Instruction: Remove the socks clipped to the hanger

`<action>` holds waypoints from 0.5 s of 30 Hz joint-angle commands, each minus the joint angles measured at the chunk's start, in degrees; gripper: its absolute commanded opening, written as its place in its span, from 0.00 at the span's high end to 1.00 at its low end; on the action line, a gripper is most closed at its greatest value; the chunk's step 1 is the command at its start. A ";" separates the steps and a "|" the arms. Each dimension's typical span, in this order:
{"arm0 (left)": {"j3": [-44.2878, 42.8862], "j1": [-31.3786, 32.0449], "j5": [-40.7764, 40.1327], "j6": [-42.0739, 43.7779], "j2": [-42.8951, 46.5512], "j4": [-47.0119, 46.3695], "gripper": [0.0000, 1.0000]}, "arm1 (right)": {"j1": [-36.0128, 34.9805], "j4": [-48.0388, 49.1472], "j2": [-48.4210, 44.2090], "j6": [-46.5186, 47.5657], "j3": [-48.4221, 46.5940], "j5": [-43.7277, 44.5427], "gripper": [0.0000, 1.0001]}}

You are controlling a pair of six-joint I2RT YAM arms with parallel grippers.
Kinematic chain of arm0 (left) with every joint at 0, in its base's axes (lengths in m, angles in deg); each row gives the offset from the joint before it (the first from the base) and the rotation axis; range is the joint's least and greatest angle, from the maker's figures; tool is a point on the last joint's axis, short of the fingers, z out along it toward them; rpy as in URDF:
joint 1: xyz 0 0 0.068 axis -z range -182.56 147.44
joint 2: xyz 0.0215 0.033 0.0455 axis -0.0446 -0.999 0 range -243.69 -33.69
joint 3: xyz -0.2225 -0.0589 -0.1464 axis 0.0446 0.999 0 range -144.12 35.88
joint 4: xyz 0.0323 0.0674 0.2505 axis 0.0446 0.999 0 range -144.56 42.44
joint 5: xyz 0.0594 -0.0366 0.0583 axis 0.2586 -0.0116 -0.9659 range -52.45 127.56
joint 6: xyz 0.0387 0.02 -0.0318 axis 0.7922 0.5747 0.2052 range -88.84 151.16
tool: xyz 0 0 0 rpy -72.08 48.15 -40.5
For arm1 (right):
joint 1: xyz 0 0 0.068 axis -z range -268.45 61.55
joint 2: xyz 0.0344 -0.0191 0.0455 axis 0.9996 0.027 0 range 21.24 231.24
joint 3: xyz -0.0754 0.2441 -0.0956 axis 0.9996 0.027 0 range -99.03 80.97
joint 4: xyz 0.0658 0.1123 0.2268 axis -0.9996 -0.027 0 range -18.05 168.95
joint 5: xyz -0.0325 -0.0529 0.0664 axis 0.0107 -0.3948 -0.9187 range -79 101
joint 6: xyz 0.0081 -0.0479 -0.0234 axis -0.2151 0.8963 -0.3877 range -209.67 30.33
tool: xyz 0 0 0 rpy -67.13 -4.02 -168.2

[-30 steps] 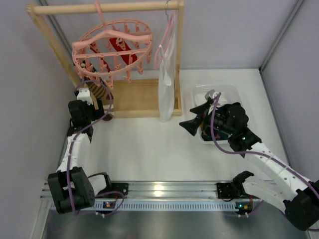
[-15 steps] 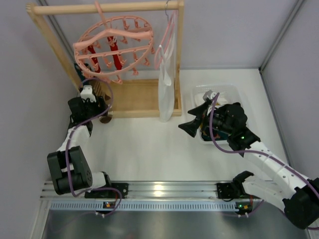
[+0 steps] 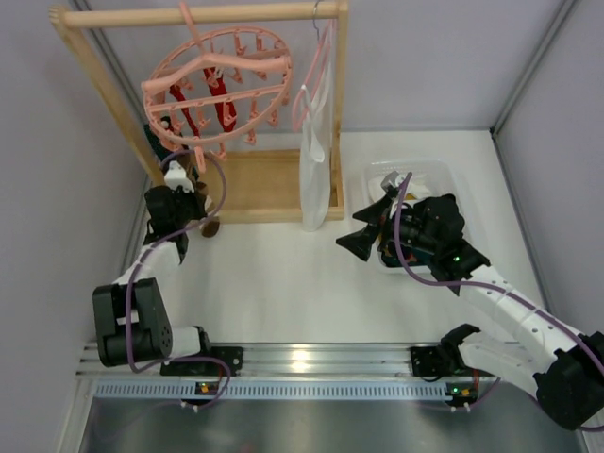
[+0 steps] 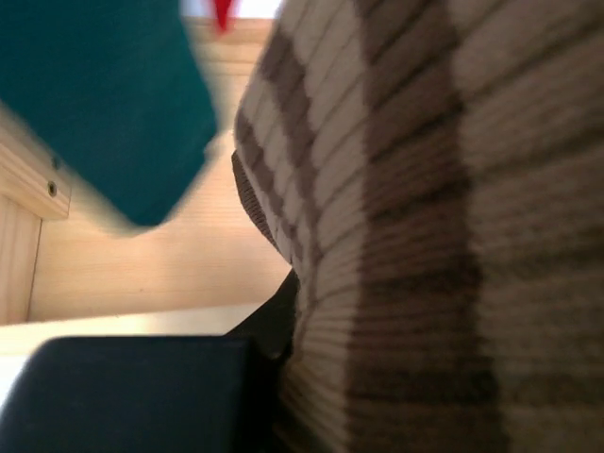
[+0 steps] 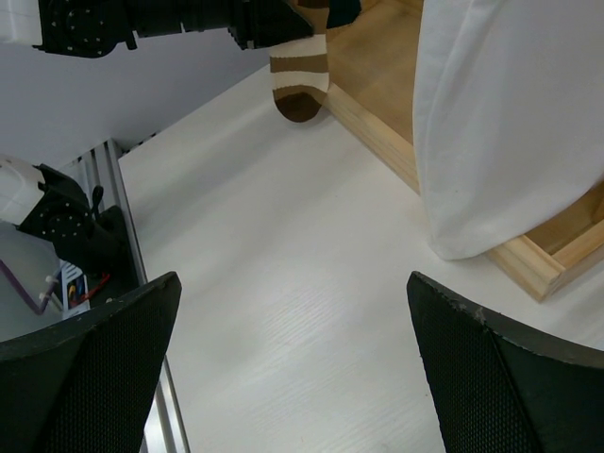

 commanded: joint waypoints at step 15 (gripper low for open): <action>8.09 22.02 -39.67 -5.61 10.26 -12.68 1.00 | -1.05 1.39 -1.67 -1.97 -3.51 -1.23 0.01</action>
